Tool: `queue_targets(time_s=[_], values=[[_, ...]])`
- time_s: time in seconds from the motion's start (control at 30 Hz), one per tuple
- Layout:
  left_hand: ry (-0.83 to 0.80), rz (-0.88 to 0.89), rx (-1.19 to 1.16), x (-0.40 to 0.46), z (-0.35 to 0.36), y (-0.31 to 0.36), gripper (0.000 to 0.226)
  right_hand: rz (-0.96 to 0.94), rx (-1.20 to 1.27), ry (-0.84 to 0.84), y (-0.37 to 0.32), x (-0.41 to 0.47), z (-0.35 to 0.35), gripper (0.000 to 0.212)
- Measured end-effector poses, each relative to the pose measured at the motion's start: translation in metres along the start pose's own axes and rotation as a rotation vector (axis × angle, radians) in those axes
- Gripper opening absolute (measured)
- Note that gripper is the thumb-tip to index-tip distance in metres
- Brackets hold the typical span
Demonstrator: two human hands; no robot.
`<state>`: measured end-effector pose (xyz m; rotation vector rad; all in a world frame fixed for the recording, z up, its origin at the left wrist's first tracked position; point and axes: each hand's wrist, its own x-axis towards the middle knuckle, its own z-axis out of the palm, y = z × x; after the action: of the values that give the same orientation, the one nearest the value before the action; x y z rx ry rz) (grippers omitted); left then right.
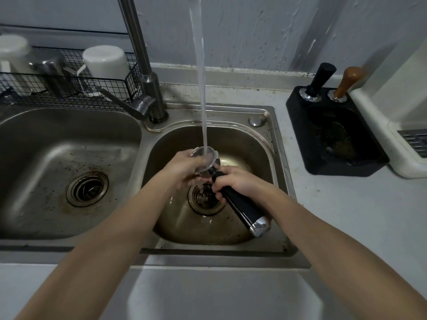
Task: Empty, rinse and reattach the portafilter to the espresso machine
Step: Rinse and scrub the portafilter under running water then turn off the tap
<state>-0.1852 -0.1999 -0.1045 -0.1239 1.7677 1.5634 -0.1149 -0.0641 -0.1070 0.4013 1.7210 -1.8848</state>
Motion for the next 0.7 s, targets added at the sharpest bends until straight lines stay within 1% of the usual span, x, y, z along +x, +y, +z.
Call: queue_targets(time_s=[0.03,0.1,0.17,0.23,0.33,0.4,0.43,0.5,0.57,0.63,0.7], values=[[-0.031,-0.031,-0.024,0.000,0.000,0.000,0.008,-0.001,-0.018,0.006,0.000,0.000,-0.002,0.015],[-0.136,-0.056,-0.104,0.002,-0.006,-0.001,0.025,0.003,-0.037,0.004,0.000,0.000,-0.005,0.013],[-0.173,-0.040,-0.084,0.003,-0.015,-0.001,0.035,0.008,-0.035,-0.022,-0.001,0.000,-0.007,0.013],[-0.144,-0.013,-0.041,0.001,-0.018,0.000,0.028,0.017,-0.031,-0.049,0.000,0.000,-0.007,0.012],[-0.014,0.038,0.061,-0.001,-0.012,0.001,0.009,0.020,0.018,-0.066,0.000,0.002,-0.003,0.012],[0.077,0.036,0.097,0.000,-0.007,0.002,0.005,0.014,0.030,-0.050,-0.001,0.003,-0.002,0.012],[0.087,0.017,0.113,0.002,-0.006,0.002,0.004,0.011,0.024,-0.049,-0.002,0.003,-0.001,0.012],[0.025,-0.053,0.144,0.001,-0.005,0.005,0.009,0.010,0.013,-0.058,-0.002,0.003,-0.002,0.013],[-0.061,-0.087,0.080,0.000,-0.006,0.008,0.022,0.011,0.017,-0.055,-0.002,0.003,-0.005,0.014],[-0.119,-0.062,0.017,0.000,-0.009,0.012,0.033,0.011,0.026,-0.049,-0.003,0.004,-0.008,0.015],[-0.162,-0.025,-0.022,-0.003,-0.015,0.016,0.034,0.010,0.015,-0.047,-0.004,0.004,-0.012,0.013]])
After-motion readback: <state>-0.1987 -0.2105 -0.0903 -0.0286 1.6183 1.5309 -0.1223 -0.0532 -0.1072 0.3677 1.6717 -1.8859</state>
